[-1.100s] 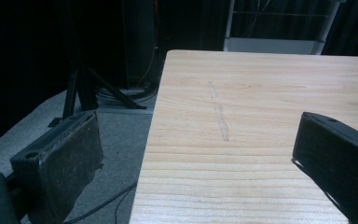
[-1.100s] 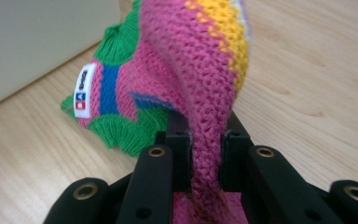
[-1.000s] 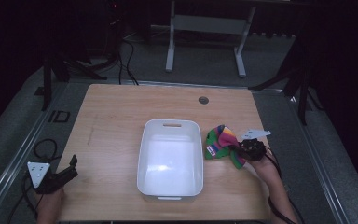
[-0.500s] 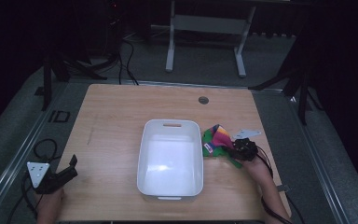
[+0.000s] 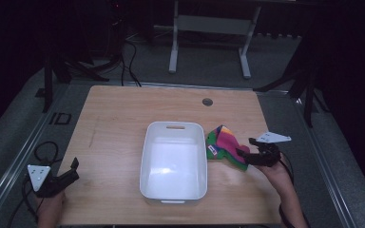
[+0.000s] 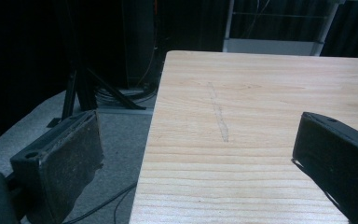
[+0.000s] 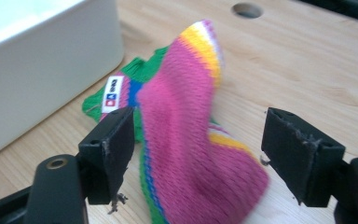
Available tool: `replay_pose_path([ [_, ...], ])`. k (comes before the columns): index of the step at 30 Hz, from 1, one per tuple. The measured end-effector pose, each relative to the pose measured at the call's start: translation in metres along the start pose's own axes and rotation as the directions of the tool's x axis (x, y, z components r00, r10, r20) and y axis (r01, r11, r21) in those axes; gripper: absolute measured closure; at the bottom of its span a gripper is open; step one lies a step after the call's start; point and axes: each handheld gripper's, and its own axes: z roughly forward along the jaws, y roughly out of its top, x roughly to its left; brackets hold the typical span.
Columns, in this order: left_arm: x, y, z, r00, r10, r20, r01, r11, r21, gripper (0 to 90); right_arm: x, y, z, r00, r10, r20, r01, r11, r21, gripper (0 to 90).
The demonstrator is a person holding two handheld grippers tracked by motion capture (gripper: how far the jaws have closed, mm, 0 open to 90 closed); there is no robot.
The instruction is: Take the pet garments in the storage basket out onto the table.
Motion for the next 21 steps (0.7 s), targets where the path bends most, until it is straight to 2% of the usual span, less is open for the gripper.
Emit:
replay_pose_path([
  [4, -0.001, 0.0, 0.0, 1.0, 0.004, -0.003, -0.004, 1.0, 0.002, 2.2, -0.009, -0.01, -0.011, 0.9991, 0.036, 0.022, -0.035, 0.999, -0.039, 16.5],
  [5, -0.001, 0.0, 0.0, 1.0, 0.004, -0.004, -0.004, 1.0, 0.002, 2.2, -0.011, -0.013, -0.013, 0.9991, 0.033, 0.026, -0.032, 0.999, -0.039, 12.4],
  [6, -0.001, 0.0, 0.0, 1.0, 0.004, -0.004, -0.004, 1.0, 0.002, 2.2, -0.011, -0.013, -0.013, 0.9991, 0.033, 0.026, -0.032, 0.999, -0.039, 12.4],
  [7, -0.001, 0.0, 0.0, 1.0, 0.003, -0.005, -0.003, 1.0, 0.002, 2.2, -0.015, -0.019, -0.018, 0.9977, 0.048, 0.048, -0.045, 0.997, -0.065, 13.2],
  [9, -0.001, 0.0, 0.0, 1.0, 0.004, -0.004, -0.004, 1.0, 0.002, 2.2, -0.017, -0.024, -0.02, 0.9979, 0.047, 0.044, -0.045, 0.997, -0.065, 12.2],
  [13, -0.001, 0.0, 0.0, 1.0, 0.004, -0.004, -0.004, 1.0, 0.001, 2.2, -0.021, -0.038, -0.022, 0.9948, 0.07, 0.075, -0.065, 0.996, -0.066, 12.3],
  [21, -0.001, 0.0, 0.0, 1.0, 0.003, -0.005, -0.003, 1.0, 0.002, 2.2, -0.026, -0.069, -0.029, 0.9821, 0.134, 0.132, -0.122, 0.987, -0.101, 12.4],
])
